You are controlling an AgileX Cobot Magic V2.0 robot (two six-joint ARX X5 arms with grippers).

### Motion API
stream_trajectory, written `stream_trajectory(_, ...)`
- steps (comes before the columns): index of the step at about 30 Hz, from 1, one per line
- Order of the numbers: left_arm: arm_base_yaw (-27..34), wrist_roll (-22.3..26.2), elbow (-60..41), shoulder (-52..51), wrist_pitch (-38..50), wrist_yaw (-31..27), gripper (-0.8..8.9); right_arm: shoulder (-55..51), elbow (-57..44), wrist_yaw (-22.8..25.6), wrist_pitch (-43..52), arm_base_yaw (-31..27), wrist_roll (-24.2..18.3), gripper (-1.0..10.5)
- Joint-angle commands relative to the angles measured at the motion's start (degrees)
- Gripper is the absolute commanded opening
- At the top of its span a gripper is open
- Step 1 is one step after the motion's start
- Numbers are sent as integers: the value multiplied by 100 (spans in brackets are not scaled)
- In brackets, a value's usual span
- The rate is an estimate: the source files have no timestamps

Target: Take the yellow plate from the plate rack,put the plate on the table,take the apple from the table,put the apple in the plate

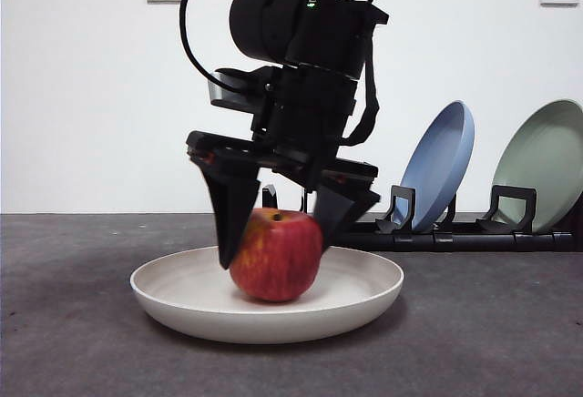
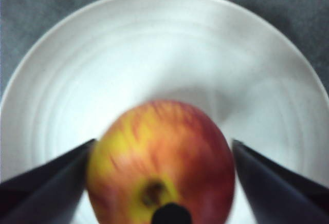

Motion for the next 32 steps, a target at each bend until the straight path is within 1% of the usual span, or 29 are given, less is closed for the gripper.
stream_trajectory(1, 15, 50, -17, -13, -7, 7, -8, 70, -15, -17, 7, 11, 44, 634)
stream_trajectory(6, 15, 50, -17, -13, -9, 7, -8, -166, 44, 46, -33, 11, 44, 634)
stream_trajectory(9, 15, 50, -17, -13, -9, 7, -8, -439, 162, 46, -275, 11, 35, 634)
stream_trajectory(15, 15, 52, -17, -13, -9, 7, -8, -1285, 428, 48, -953, 11, 24, 628)
stream_trajectory(23, 15, 92, -17, -13, -20, 7, -8, -2761, 629, 46, -2181, 11, 22, 621)
stream_trajectory(30, 15, 173, -17, -13, -22, 31, -8, -3794, 629, 48, -3213, 9, 24, 459)
stream_trajectory(32, 15, 173, -17, -13, -20, 31, -8, -4009, 629, 48, -3423, 9, 26, 394)
